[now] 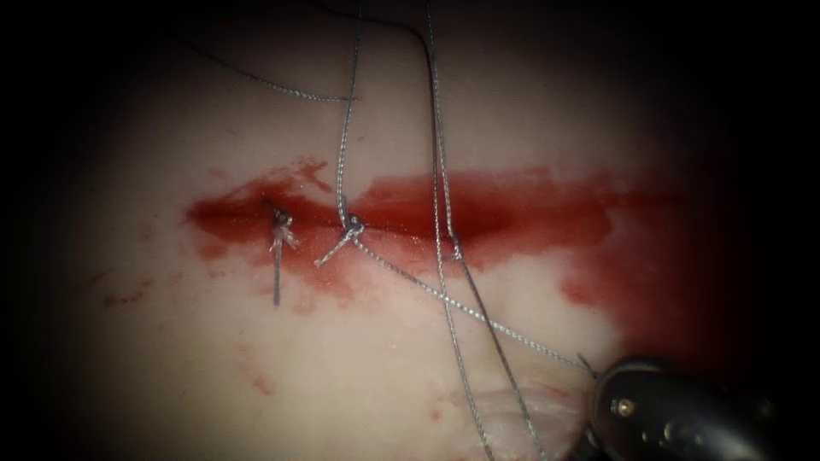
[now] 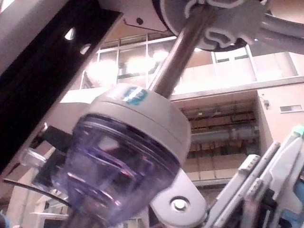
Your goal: Wound Closure
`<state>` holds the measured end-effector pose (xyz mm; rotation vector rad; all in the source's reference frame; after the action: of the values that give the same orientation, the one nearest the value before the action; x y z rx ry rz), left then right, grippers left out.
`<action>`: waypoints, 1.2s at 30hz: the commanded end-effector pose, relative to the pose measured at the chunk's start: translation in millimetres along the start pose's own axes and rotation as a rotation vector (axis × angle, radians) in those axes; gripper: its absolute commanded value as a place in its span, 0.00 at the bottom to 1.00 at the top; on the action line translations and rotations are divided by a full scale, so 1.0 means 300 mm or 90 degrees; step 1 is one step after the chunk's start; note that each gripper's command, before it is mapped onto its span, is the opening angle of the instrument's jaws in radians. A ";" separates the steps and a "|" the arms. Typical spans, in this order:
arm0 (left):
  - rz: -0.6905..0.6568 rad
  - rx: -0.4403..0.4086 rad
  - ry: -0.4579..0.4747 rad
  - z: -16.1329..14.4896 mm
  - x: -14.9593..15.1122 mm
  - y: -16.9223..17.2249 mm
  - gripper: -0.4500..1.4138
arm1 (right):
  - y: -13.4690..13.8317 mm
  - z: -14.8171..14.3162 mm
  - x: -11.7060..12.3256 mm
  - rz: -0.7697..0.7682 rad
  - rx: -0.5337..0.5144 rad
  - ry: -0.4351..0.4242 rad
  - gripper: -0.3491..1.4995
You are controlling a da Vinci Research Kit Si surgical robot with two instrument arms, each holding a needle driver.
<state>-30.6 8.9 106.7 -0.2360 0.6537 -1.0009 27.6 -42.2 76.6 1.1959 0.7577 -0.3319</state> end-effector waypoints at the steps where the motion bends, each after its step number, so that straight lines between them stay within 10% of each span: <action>1: -0.006 0.009 -0.002 -0.005 -0.005 0.004 0.00 | 0.0028 -0.0004 0.0026 -0.003 -0.001 0.003 0.00; 36: -0.016 -0.005 -0.015 -0.007 -0.009 0.007 0.00 | 0.0008 0.0041 0.0030 0.006 0.007 -0.012 0.00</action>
<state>-30.9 10.9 106.0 -0.2632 0.6407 -1.0096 28.1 -43.9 76.2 1.2087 0.7288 -0.3386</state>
